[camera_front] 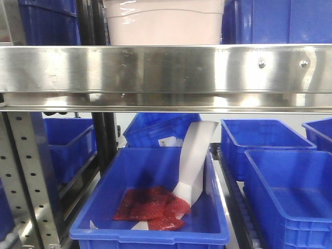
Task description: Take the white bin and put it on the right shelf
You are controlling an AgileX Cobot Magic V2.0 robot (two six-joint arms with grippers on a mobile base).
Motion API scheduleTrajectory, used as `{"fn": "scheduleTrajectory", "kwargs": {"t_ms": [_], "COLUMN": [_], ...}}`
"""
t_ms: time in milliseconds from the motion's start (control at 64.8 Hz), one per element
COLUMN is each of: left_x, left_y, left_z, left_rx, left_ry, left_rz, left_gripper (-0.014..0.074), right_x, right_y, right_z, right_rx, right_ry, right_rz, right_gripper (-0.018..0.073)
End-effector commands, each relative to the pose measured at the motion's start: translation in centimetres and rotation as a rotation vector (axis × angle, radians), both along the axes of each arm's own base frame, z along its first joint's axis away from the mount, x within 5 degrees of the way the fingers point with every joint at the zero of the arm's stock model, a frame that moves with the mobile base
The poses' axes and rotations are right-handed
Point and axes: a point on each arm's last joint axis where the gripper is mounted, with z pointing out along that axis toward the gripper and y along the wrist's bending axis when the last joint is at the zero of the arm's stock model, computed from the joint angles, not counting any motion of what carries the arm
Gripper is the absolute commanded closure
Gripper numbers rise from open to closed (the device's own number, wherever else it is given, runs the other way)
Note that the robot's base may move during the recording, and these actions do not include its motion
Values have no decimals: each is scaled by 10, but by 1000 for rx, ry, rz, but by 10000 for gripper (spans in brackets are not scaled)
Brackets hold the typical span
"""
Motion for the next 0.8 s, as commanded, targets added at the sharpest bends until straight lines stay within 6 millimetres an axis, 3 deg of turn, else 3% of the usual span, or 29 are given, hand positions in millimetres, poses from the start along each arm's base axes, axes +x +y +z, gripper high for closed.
{"fn": "scheduleTrajectory", "kwargs": {"t_ms": [0,263,494,788], "left_x": [-1,-1,-1,-1], "left_y": [1,1,1,1], "left_z": [9,9,9,9], "left_rx": [-20,-20,-20,-20], "left_ry": [-102,-102,-102,-102], "left_rz": [13,13,13,13], "left_gripper": [713,713,713,713], "right_x": [5,-1,0,0], "right_y": [-4,-1,-1,-1], "right_z": [8,-26,-70,-73], "right_rx": [-26,-71,-70,-68], "right_ry": [-126,-261,-238,-203], "right_rz": [-28,13,18,16], "right_gripper": [491,491,491,491]}}
